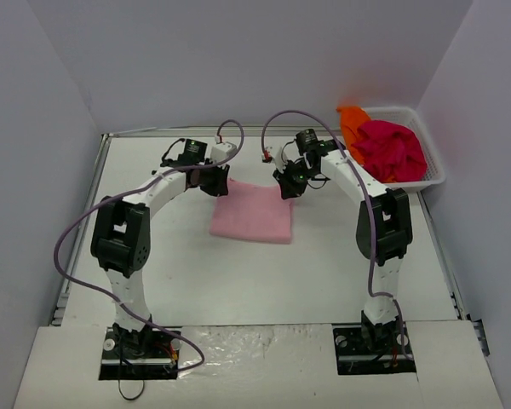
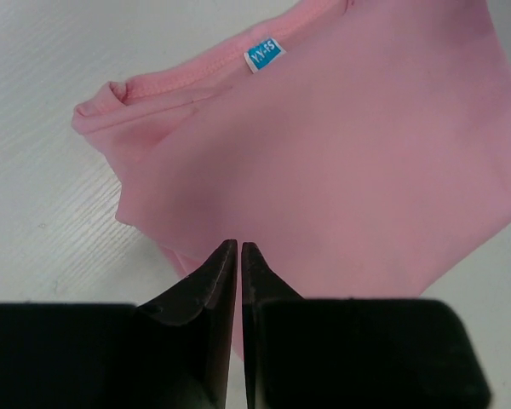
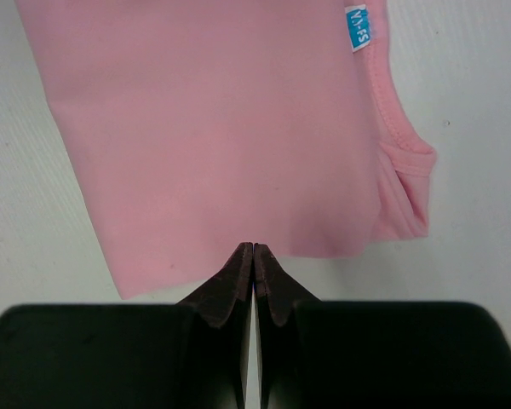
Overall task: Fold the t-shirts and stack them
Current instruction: Fold the long partially folded tshirt into a neat square
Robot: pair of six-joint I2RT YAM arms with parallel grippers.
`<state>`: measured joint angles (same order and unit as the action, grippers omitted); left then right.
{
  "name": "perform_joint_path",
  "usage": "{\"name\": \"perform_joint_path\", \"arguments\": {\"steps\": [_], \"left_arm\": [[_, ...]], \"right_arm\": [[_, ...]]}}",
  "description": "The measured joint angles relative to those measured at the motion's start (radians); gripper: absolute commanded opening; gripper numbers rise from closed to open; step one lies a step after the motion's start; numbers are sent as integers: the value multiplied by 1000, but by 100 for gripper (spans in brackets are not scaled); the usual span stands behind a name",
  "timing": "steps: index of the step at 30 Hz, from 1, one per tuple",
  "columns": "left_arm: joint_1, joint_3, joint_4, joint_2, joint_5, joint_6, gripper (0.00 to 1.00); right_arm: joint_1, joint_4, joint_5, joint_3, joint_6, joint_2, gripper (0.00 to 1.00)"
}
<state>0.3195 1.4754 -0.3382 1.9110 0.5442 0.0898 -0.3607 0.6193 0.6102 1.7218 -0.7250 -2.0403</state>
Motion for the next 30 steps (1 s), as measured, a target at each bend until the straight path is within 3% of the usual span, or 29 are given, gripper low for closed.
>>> {"name": "perform_joint_path", "arguments": {"steps": [11,30], "left_arm": [[1,58,19,154,-8,-42,4],[6,98,-25,179,-145,18,4]], "right_arm": [[11,-3,1,2,3,-78,0],[41,-21,-70,55,48,-193,0]]}}
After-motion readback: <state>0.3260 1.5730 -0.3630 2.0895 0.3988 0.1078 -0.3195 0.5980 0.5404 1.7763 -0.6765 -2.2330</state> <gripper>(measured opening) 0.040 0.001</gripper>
